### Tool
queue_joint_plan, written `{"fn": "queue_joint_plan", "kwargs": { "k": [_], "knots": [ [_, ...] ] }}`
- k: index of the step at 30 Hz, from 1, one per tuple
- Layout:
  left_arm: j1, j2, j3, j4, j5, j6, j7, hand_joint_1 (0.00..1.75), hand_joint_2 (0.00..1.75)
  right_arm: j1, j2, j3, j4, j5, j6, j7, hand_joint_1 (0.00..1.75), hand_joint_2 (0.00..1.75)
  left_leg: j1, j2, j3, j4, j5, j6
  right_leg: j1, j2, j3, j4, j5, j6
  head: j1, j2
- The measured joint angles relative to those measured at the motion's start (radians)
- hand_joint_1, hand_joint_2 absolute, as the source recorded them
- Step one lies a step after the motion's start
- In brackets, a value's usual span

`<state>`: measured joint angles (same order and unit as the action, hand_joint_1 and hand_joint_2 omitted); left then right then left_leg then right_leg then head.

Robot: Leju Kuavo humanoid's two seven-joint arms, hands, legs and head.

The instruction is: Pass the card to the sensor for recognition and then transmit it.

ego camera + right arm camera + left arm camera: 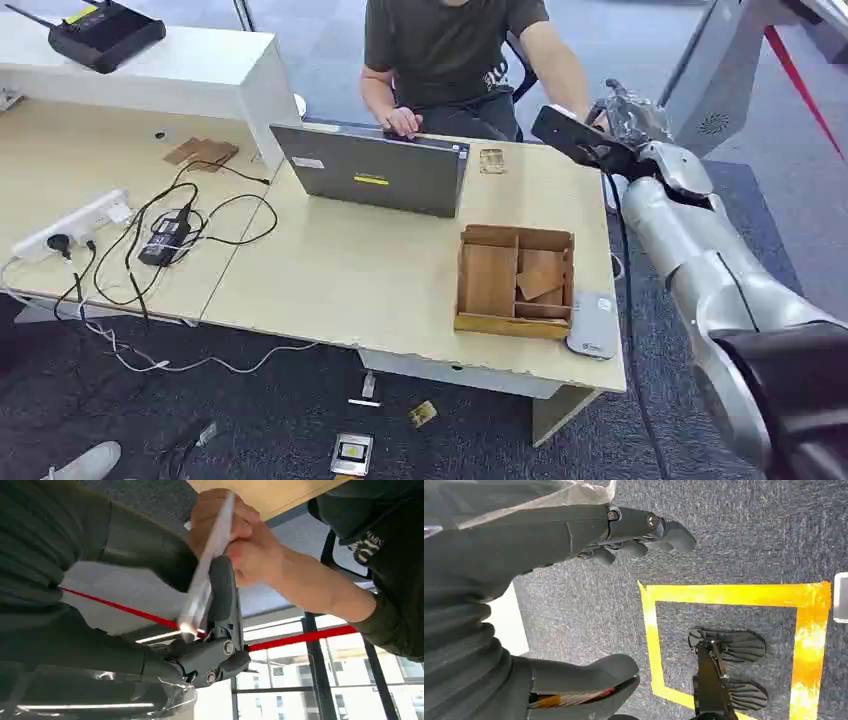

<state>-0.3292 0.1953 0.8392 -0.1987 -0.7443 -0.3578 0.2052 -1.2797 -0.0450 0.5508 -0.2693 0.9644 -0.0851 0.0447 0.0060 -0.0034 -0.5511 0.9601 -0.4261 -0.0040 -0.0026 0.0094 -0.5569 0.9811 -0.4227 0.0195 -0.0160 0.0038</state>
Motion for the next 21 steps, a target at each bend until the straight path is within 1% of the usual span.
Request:
{"fn": "queue_joint_plan", "kwargs": {
  "k": [5,7,8,11,14,15,17,19,21],
  "knots": [
    [0.002,0.0,0.002,0.0,0.001,0.004,-0.006,0.0,1.75,0.0,-0.017,-0.027,0.0,-0.072,-0.01,-0.067,1.75,1.75,0.0,0.0,0.0,0.0,0.0,0.0,0.0,0.0,0.0,0.0,0.0,0.0,0.0,0.0],
    [0.005,0.001,0.004,0.0,0.005,0.005,-0.011,0.0,1.75,0.0,-0.027,-0.042,-0.001,-0.099,-0.024,-0.102,1.75,1.75,0.0,0.0,0.0,0.0,0.0,0.0,0.0,0.0,0.0,0.0,0.0,0.0,0.0,0.0],
    [0.008,0.003,0.006,0.0,0.007,0.006,-0.017,0.0,1.75,0.0,-0.034,-0.053,-0.003,-0.116,-0.037,-0.131,1.75,1.75,0.0,0.0,0.0,0.0,0.0,0.0,0.0,0.0,0.0,0.0,0.0,0.0,0.0,0.0],
    [0.022,0.008,0.011,0.0,0.015,0.007,-0.03,0.0,1.75,0.0,-0.064,-0.082,-0.013,-0.139,-0.075,-0.206,1.75,1.75,0.0,0.0,0.0,0.0,0.0,0.0,0.0,0.0,0.0,0.0,0.0,0.0,0.0,0.0],
    [0.035,0.013,0.021,0.0,0.022,0.01,-0.043,0.0,1.75,0.01,-0.104,-0.105,-0.034,-0.141,-0.09,-0.257,1.75,1.75,0.0,0.0,0.0,0.0,0.0,0.0,0.0,0.0,0.0,-0.001,0.0,0.0,0.0,0.0],
    [0.04,0.014,0.024,0.0,0.023,0.01,-0.046,0.0,1.75,0.016,-0.118,-0.111,-0.043,-0.139,-0.074,-0.271,1.75,1.75,0.0,0.0,0.0,0.0,0.0,0.0,0.0,0.0,0.0,-0.001,0.0,0.0,0.0,0.0],
    [0.048,0.017,0.032,0.0,0.027,0.01,-0.049,0.0,1.75,0.031,-0.151,-0.124,-0.065,-0.134,0.0,-0.303,1.75,1.75,0.0,0.0,0.0,0.0,0.0,0.0,0.0,0.0,0.0,-0.001,0.0,0.0,0.0,0.0],
    [0.054,0.022,0.039,0.0,0.033,0.01,-0.051,0.0,1.75,0.048,-0.189,-0.126,-0.092,-0.126,0.111,-0.333,1.75,1.75,0.0,0.0,0.0,0.0,0.0,0.0,0.0,0.0,0.0,-0.001,0.0,0.0,0.0,0.0],
    [0.06,0.027,0.047,0.0,0.036,0.004,-0.054,0.0,1.75,0.065,-0.221,-0.128,-0.119,-0.127,0.204,-0.346,1.75,1.75,0.0,0.0,0.0,0.0,0.0,0.0,0.0,0.0,0.0,-0.001,0.0,0.0,0.001,0.0]
  ]
}}
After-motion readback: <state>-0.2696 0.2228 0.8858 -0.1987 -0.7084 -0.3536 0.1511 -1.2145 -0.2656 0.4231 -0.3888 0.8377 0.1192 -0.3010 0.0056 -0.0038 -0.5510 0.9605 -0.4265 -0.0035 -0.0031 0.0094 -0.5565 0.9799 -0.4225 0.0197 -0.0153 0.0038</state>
